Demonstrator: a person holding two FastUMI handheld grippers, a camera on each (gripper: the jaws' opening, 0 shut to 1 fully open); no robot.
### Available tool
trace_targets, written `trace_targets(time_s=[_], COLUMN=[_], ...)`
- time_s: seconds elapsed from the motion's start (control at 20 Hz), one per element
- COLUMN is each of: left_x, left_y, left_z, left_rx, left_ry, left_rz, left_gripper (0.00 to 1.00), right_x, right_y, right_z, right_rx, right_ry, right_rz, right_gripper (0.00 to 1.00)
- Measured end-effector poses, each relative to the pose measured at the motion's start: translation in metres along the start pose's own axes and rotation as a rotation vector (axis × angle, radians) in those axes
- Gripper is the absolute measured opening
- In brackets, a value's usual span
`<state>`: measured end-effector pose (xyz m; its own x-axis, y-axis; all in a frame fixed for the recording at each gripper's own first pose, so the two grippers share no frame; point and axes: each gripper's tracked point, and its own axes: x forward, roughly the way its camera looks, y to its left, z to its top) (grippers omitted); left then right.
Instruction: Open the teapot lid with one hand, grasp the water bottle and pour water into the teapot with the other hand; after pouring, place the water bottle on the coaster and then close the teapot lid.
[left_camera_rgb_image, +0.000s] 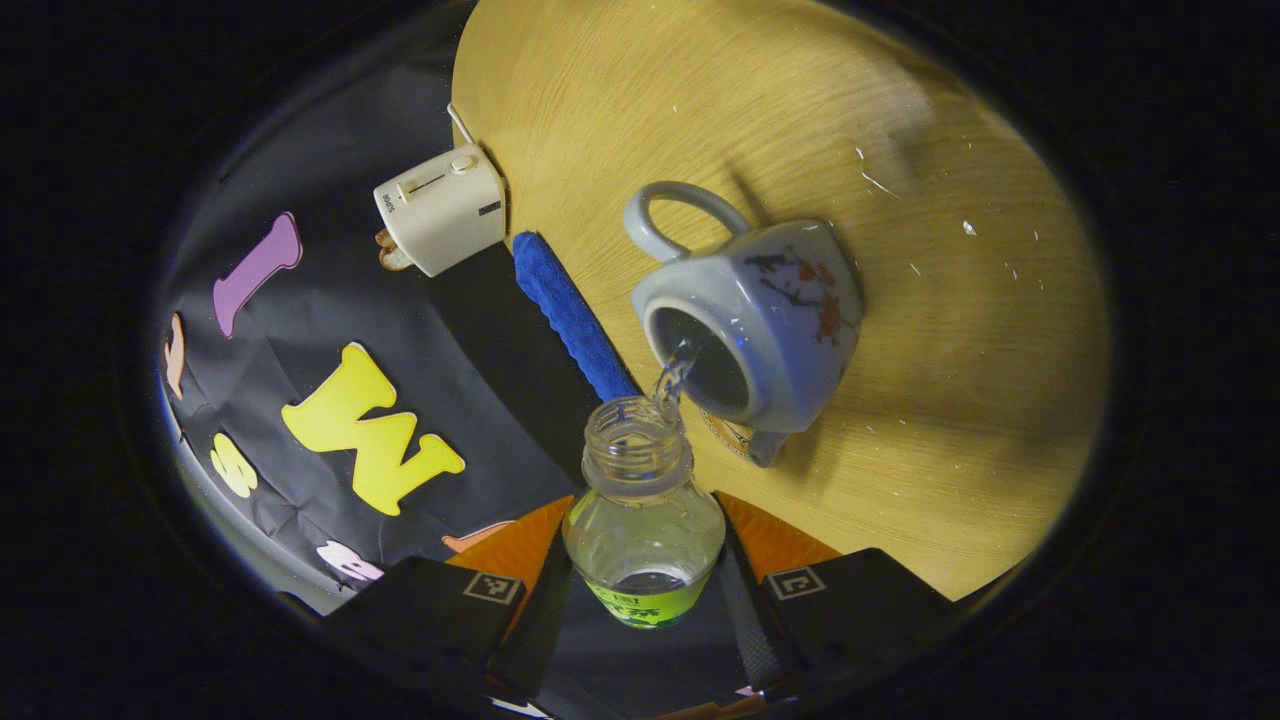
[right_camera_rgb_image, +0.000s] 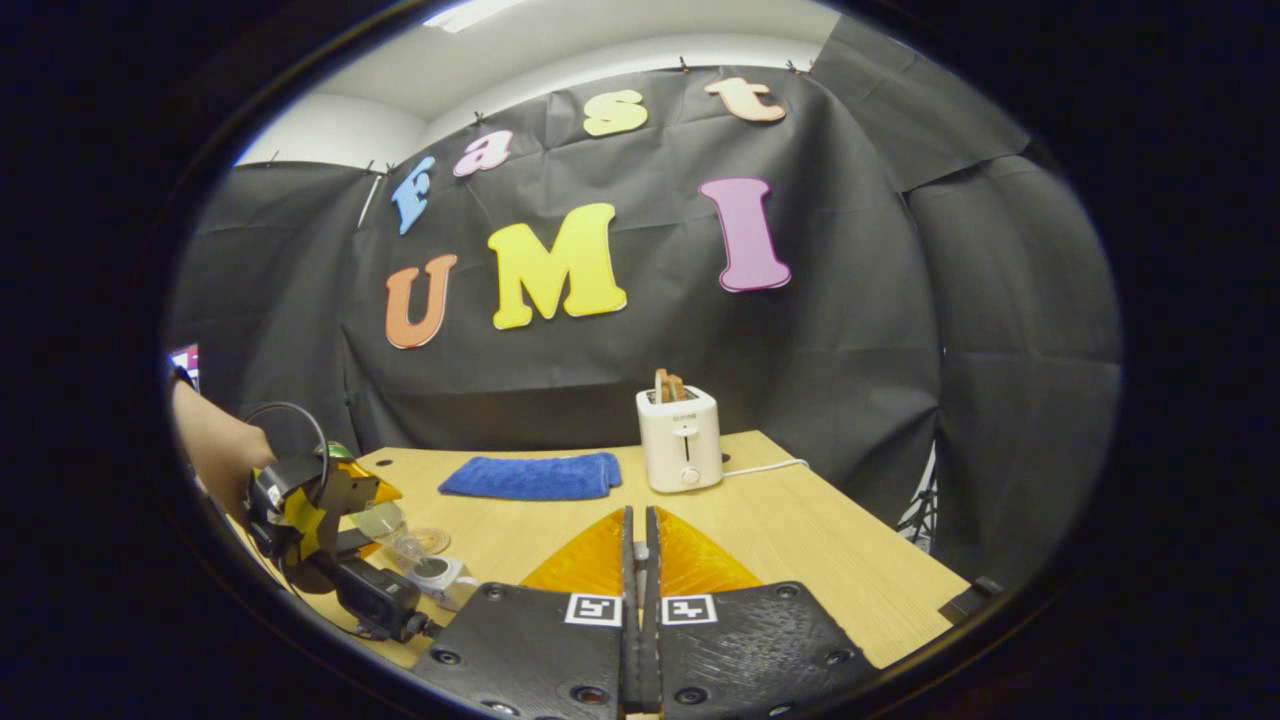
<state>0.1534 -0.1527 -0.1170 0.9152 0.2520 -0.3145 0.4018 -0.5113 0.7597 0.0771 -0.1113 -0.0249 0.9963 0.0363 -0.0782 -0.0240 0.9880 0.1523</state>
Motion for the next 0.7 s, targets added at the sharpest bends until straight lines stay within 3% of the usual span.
trace_targets(time_s=[0.7], left_x=[-0.001], left_y=[0.022], left_z=[-0.012], left_rx=[0.169], left_ry=[0.041], left_rz=[0.004], left_gripper=[0.75], right_x=[0.004], right_y=[-0.009], right_z=[-0.009], right_rx=[0.012], right_ry=[0.026], right_rz=[-0.009], right_gripper=[0.00])
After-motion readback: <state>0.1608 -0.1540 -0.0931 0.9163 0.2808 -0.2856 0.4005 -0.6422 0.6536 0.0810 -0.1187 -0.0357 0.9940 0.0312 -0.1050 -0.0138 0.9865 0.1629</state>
